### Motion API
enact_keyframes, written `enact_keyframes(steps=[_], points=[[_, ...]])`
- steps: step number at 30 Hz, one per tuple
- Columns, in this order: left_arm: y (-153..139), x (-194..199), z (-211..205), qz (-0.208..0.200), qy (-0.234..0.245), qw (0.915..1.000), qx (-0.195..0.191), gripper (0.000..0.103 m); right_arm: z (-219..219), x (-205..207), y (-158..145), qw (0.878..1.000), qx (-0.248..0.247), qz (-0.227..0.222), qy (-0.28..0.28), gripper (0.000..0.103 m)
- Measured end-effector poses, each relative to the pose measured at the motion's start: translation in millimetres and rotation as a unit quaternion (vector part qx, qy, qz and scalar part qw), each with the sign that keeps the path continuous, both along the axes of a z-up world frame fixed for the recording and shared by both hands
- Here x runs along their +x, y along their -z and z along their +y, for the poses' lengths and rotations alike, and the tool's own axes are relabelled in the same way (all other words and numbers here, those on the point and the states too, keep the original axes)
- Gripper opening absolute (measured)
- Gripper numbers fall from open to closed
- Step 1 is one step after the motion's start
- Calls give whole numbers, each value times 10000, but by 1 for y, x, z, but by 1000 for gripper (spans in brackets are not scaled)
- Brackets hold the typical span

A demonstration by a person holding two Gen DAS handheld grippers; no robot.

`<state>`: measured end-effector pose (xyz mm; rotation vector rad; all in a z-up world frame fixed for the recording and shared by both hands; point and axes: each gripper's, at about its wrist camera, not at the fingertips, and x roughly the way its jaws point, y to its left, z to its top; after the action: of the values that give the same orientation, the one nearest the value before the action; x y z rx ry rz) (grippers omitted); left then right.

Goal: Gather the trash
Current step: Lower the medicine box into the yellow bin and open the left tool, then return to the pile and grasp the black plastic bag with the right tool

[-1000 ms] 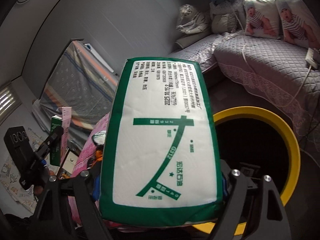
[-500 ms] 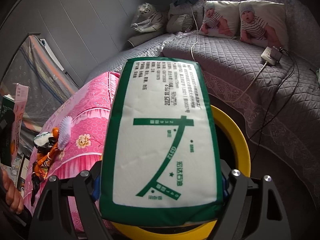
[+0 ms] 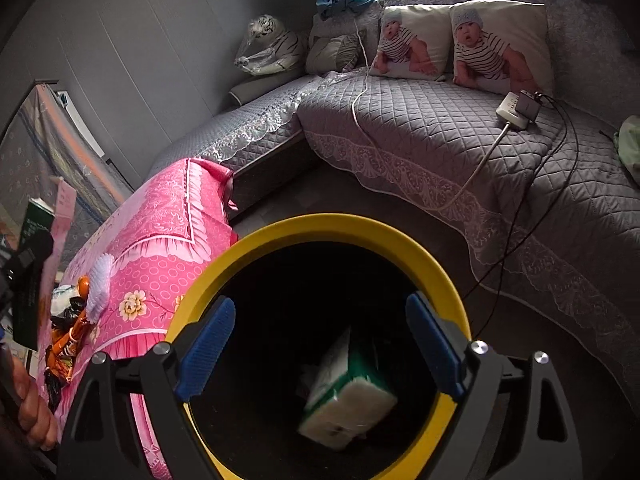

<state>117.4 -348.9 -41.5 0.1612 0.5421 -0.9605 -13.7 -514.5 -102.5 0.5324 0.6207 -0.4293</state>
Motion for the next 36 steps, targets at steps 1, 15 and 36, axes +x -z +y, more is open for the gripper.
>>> enact_keyframes(steps=[1,15,36], points=[[4,-1,-3,8,28,10000,50,66,-3,-7,-3,9999,34,-86,68,85],[34,-16,-24,-62,219,9995,209,95,-19,-80,-36,9920,-124,-778,990,88],[-48,17,344,-1078,-3288,9287,-1334,95,237,67,-88,9044,-443,-1167,-4080,88]])
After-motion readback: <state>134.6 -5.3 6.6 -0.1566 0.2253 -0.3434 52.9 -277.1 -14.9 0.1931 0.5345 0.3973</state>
